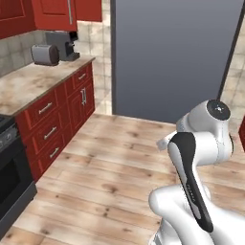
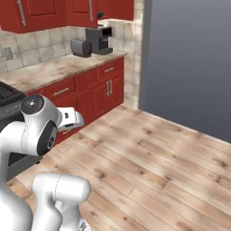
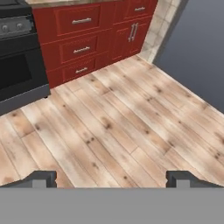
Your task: Retrieve the tupperware and aluminum foil from the cabinet and place them on the dining counter near the plate with tomato and onion to prepare for storing leftovers.
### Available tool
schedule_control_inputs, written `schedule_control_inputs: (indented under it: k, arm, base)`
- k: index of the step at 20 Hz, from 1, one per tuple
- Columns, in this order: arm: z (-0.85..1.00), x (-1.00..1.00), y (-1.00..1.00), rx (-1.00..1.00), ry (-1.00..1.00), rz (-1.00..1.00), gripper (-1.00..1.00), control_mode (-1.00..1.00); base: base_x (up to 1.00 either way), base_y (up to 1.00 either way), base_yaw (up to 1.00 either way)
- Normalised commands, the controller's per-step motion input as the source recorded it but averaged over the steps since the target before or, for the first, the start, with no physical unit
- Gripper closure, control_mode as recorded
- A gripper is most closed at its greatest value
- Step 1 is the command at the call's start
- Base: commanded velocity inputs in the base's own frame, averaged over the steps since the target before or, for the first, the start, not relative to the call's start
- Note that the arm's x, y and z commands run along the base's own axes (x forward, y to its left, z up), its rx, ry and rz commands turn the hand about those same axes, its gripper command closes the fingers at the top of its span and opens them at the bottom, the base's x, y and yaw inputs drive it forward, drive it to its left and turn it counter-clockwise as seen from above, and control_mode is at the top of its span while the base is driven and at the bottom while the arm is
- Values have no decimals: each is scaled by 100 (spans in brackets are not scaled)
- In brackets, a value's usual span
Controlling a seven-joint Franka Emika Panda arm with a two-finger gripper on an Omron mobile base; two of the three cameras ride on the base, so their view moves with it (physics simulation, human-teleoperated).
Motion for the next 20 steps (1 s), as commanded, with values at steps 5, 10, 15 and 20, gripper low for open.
schedule_control_inputs:
  k: [5,10,15,20]
  arm:
    - [0,0,0,0,0,0,-100,100]
    - [0,0,0,0,0,0,-100,100]
    - [0,0,0,0,0,0,-100,100]
    - [0,0,0,0,0,0,-100,100]
  base:
    - [100,-33,19]
    - [100,-31,23]
    - [100,-26,27]
    - [100,-25,28]
